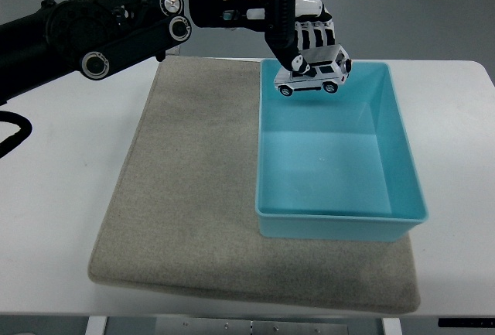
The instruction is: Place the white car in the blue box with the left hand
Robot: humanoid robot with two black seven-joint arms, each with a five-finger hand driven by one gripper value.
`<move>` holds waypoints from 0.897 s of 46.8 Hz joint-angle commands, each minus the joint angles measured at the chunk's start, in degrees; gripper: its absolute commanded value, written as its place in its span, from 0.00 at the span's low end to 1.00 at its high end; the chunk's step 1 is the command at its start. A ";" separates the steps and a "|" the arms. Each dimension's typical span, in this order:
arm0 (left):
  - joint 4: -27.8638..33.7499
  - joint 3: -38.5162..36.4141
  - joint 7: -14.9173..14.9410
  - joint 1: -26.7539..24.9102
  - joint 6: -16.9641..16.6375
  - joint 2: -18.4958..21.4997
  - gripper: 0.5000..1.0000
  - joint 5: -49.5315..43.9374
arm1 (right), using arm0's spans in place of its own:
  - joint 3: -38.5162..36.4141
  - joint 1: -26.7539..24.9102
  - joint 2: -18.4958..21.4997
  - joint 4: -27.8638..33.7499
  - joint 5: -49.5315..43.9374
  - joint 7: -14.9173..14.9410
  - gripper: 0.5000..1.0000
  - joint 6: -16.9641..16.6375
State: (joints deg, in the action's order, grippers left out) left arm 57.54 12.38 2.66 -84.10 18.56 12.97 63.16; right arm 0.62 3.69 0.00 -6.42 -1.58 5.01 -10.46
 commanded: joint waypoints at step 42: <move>-3.75 -1.12 -0.03 8.95 0.07 -4.35 0.49 1.00 | 0.00 0.00 0.00 0.00 0.00 0.00 0.87 0.00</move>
State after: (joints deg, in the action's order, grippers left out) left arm 53.80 11.33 2.64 -75.72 18.60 8.61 64.17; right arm 0.62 3.69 0.00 -6.42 -1.58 5.01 -10.46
